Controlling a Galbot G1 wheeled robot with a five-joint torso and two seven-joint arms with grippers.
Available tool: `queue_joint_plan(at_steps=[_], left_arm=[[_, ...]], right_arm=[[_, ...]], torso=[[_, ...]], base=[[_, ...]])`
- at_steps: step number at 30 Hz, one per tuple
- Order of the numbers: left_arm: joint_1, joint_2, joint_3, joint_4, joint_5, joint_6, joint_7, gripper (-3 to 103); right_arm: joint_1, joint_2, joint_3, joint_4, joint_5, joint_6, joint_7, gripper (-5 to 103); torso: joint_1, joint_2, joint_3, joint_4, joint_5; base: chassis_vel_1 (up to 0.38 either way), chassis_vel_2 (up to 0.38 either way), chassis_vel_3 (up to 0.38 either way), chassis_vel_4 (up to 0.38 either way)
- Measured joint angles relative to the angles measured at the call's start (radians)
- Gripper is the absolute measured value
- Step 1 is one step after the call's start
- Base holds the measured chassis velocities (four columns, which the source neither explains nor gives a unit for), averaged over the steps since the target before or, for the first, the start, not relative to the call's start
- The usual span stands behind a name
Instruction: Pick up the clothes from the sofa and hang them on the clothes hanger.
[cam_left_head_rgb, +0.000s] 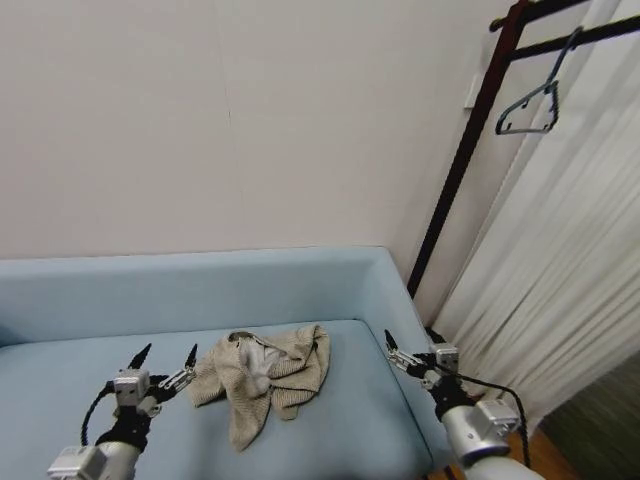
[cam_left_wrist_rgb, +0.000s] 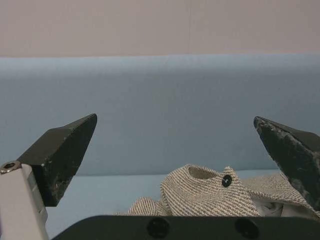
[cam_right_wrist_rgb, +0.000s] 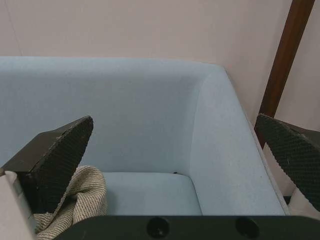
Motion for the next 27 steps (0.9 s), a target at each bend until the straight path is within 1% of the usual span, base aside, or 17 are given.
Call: queue_joint_plan(at_steps=[3, 4, 5, 7, 8, 9, 10, 11, 13, 14, 15, 18, 19, 22, 24, 25, 27], left_arm=[[-0.071, 0.060, 0.027, 0.041, -0.031, 0.084, -0.080, 100], [-0.071, 0.060, 0.027, 0.041, -0.031, 0.084, -0.080, 100], [-0.096, 0.075, 0.036, 0.054, -0.041, 0.116, -0.104, 100], [-0.142, 0.100, 0.047, 0.068, -0.084, 0.196, -0.151, 100], [-0.154, 0.108, 0.048, 0.071, -0.109, 0.222, -0.172, 100], [-0.174, 0.122, 0.054, 0.078, -0.151, 0.250, -0.208, 100], [-0.174, 0.122, 0.054, 0.078, -0.151, 0.250, -0.208, 100], [-0.196, 0.137, 0.066, 0.091, -0.184, 0.263, -0.233, 100], [-0.255, 0.182, 0.117, 0.133, -0.248, 0.276, -0.295, 100], [-0.292, 0.206, 0.152, 0.156, -0.280, 0.284, -0.333, 100], [-0.292, 0.206, 0.152, 0.156, -0.280, 0.284, -0.333, 100], [-0.388, 0.251, 0.252, 0.210, -0.346, 0.309, -0.404, 100], [-0.388, 0.251, 0.252, 0.210, -0.346, 0.309, -0.404, 100], [-0.467, 0.275, 0.357, 0.262, -0.352, 0.337, -0.444, 100], [-0.503, 0.283, 0.407, 0.284, -0.354, 0.363, -0.475, 100], [-0.533, 0.289, 0.449, 0.308, -0.361, 0.385, -0.498, 100], [-0.546, 0.290, 0.467, 0.324, -0.362, 0.391, -0.507, 100]], right_arm=[[-0.007, -0.021, 0.005, -0.002, 0.009, 0.001, 0.009, 100], [-0.007, -0.021, 0.005, -0.002, 0.009, 0.001, 0.009, 100], [-0.017, -0.029, 0.008, -0.001, 0.017, 0.001, 0.011, 100], [-0.021, -0.051, 0.012, -0.002, 0.037, -0.001, 0.016, 100], [-0.014, -0.062, 0.009, -0.008, 0.044, -0.004, 0.018, 100], [-0.004, -0.075, 0.004, -0.016, 0.052, -0.007, 0.020, 100], [-0.004, -0.075, 0.004, -0.016, 0.052, -0.007, 0.020, 100], [-0.003, -0.081, 0.003, -0.022, 0.055, -0.008, 0.022, 100], [-0.005, -0.085, 0.003, -0.029, 0.059, -0.011, 0.028, 100], [-0.009, -0.089, 0.003, -0.032, 0.059, -0.011, 0.031, 100], [-0.009, -0.089, 0.003, -0.032, 0.059, -0.011, 0.031, 100], [-0.019, -0.104, 0.009, -0.040, 0.065, -0.015, 0.037, 100], [-0.019, -0.104, 0.009, -0.040, 0.065, -0.015, 0.037, 100], [-0.019, -0.118, 0.015, -0.051, 0.076, -0.016, 0.045, 100], [-0.015, -0.127, 0.015, -0.057, 0.080, -0.017, 0.050, 100], [-0.010, -0.133, 0.013, -0.062, 0.081, -0.018, 0.051, 100], [-0.009, -0.136, 0.011, -0.064, 0.080, -0.019, 0.052, 100]], torso=[[0.000, 0.000, 0.000, -0.0002, 0.0000], [0.000, 0.000, 0.000, -0.0002, 0.0000], [0.000, 0.000, 0.000, -0.0004, -0.0001], [0.000, 0.000, 0.000, -0.0008, -0.0002], [0.000, 0.000, 0.000, -0.0007, -0.0002], [0.000, 0.000, 0.000, 0.0005, 0.0003], [0.000, 0.000, 0.000, 0.0005, 0.0003], [0.000, 0.000, 0.000, 0.0008, 0.0004], [0.000, 0.000, 0.000, -0.0001, -0.0003], [0.000, 0.000, 0.000, -0.0004, 0.0001], [0.000, 0.000, 0.000, -0.0004, 0.0001], [0.000, 0.000, 0.000, -0.0005, -0.0001], [0.000, 0.000, 0.000, -0.0005, -0.0001], [0.000, 0.000, 0.000, -0.0004, 0.0002], [0.000, 0.000, 0.000, -0.0003, 0.0000], [0.000, 0.000, 0.000, -0.0002, 0.0003], [0.000, 0.000, 0.000, -0.0001, 0.0003]], base=[[0.000, 0.000, 0.000, 0.000], [0.000, 0.000, 0.000, 0.000], [0.000, 0.000, 0.000, 0.000], [0.000, 0.000, 0.000, 0.000], [0.000, 0.000, 0.000, 0.000], [0.000, 0.000, 0.000, 0.000], [0.000, 0.000, 0.000, 0.000], [0.000, 0.000, 0.000, 0.000], [0.000, 0.000, 0.000, 0.000], [0.000, 0.000, 0.000, 0.000], [0.000, 0.000, 0.000, 0.000], [0.000, 0.000, 0.000, 0.000], [0.000, 0.000, 0.000, 0.000], [0.000, 0.000, 0.000, 0.000], [0.000, 0.000, 0.000, 0.000], [0.000, 0.000, 0.000, 0.000], [0.000, 0.000, 0.000, 0.000]])
